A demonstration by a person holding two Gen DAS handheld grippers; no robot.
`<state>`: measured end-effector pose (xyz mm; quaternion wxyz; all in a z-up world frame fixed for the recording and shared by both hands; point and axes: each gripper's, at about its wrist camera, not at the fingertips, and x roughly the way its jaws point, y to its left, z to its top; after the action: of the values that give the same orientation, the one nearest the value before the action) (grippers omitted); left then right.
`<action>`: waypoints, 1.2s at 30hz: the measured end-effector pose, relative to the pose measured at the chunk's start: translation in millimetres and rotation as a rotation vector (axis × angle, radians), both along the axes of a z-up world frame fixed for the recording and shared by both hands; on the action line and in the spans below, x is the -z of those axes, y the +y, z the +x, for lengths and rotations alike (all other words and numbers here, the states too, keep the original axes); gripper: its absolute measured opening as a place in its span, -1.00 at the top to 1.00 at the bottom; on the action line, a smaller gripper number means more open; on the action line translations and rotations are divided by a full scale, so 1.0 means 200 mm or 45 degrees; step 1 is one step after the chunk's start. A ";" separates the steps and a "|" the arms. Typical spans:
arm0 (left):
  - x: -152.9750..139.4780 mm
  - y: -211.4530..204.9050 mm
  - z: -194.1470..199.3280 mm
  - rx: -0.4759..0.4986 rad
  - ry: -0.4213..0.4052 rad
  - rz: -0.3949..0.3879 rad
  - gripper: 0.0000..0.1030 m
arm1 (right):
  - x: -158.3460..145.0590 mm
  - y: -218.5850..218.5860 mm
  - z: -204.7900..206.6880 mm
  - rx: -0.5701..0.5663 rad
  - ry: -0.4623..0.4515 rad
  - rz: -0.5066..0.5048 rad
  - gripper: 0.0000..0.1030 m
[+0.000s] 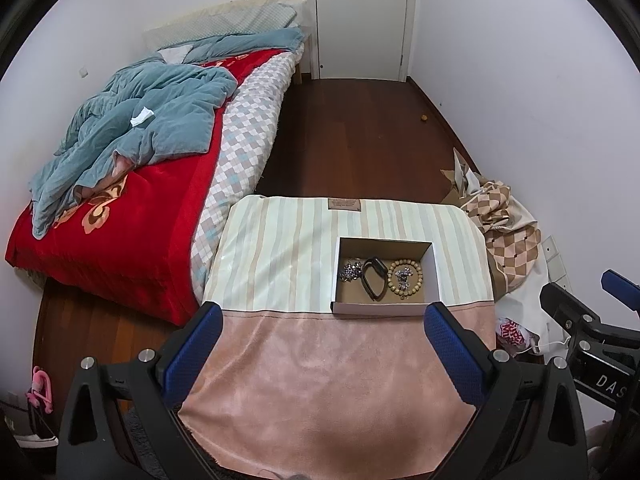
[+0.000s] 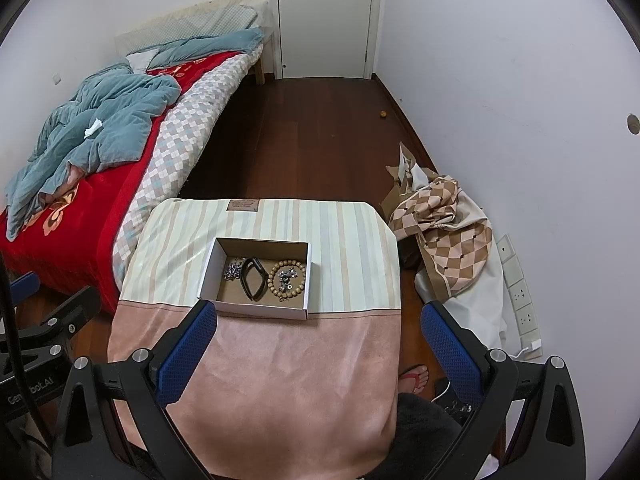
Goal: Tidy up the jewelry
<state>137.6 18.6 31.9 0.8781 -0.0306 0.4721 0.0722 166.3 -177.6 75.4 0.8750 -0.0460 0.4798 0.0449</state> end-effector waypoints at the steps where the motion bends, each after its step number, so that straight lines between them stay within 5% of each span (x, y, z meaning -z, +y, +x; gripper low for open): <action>1: 0.00 0.00 0.00 0.003 -0.002 -0.001 -1.00 | 0.00 0.00 0.00 -0.002 0.001 0.002 -1.00; 36: -0.04 -0.01 -0.03 0.012 -0.022 0.014 -1.00 | -0.06 -0.02 -0.01 0.003 -0.014 0.017 -1.00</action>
<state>132.5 17.0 39.0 0.8826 -0.0242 0.4641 0.0705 164.4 -181.9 86.6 0.8779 -0.0399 0.4748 0.0469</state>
